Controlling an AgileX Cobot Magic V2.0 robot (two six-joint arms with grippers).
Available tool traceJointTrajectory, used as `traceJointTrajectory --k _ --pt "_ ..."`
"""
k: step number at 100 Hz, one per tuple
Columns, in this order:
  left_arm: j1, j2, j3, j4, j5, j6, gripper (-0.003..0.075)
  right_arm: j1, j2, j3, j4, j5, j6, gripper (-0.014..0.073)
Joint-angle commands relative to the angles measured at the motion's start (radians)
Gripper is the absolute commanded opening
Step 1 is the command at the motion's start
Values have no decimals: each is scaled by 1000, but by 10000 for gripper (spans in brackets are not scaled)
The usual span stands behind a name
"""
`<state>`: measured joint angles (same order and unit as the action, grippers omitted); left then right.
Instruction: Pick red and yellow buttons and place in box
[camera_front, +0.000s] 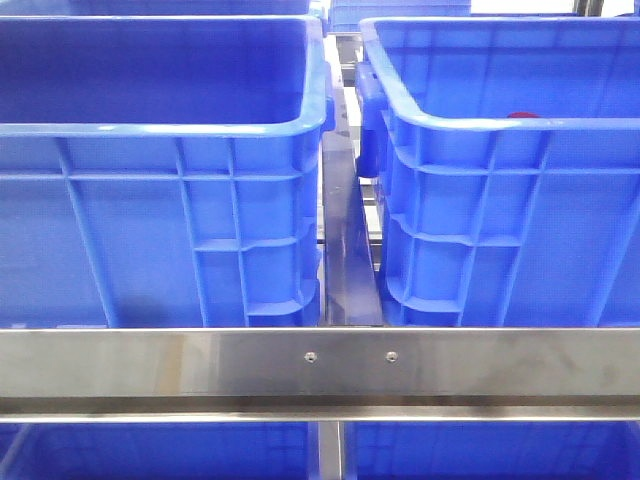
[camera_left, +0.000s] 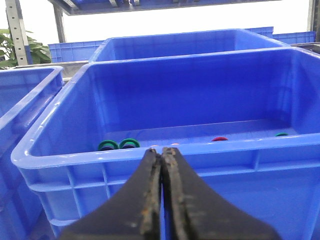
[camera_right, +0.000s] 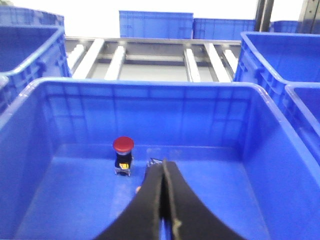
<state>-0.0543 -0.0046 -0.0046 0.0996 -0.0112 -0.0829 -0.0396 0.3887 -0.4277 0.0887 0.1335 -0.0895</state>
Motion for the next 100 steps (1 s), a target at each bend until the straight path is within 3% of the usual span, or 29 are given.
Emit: traceJointTrajectory --k 1,55,80,100 --pt "1 -33 49 -4 -80 -10 -19 11 -42 18 -27 -118 23 -68" --pt "1 -33 49 -4 -80 -10 -19 56 -421 331 -40 -184 66 -68" --pt "1 -33 49 -4 -80 -10 -19 56 -424 437 -40 -332 111 -68" --pt "1 -33 49 -4 -80 -10 -19 56 -424 435 -40 -321 117 -68"
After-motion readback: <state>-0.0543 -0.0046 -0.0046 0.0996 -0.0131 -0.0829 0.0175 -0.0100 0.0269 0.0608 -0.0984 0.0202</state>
